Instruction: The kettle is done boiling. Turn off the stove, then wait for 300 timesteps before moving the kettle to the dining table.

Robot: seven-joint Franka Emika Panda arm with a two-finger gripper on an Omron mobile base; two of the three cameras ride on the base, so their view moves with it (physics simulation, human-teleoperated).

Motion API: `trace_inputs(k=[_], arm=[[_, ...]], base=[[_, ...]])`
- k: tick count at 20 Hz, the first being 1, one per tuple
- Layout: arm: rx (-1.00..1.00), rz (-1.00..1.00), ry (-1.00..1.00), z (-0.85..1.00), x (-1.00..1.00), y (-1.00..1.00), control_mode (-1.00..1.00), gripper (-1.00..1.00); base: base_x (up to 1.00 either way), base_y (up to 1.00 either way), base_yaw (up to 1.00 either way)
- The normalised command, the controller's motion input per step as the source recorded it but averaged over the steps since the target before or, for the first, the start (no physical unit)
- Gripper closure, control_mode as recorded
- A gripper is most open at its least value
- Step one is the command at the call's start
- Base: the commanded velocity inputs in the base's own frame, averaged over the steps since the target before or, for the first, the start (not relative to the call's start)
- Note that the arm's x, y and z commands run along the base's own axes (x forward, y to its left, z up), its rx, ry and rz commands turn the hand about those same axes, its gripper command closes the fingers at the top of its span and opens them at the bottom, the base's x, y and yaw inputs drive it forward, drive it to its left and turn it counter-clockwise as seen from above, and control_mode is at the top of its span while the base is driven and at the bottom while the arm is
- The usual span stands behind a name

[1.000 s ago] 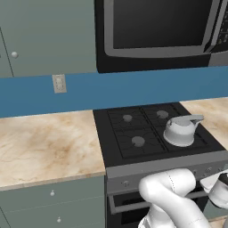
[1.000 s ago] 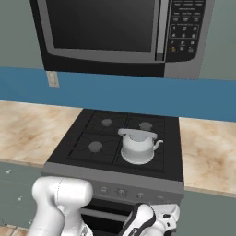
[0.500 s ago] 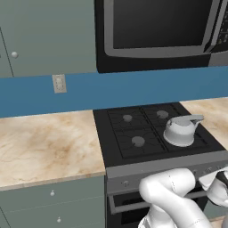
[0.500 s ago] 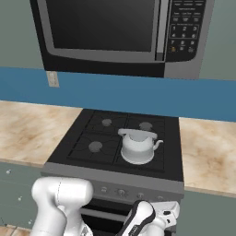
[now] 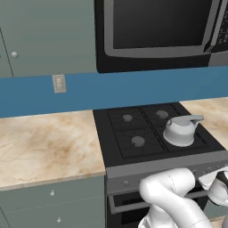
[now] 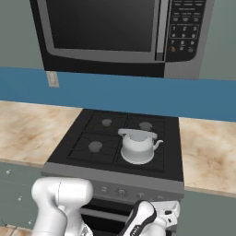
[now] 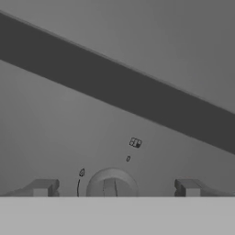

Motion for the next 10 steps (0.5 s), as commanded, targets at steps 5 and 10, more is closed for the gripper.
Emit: trace_inputs(k=[5, 10], arm=[[0.00, 0.00, 0.00, -0.18, 0.04, 0.00, -1.00, -1.00], [0.00, 0.00, 0.00, -0.06, 0.10, 0.01, -1.00, 1.00]], base=[[0.00, 0.00, 0.00], [0.00, 0.00, 0.00]])
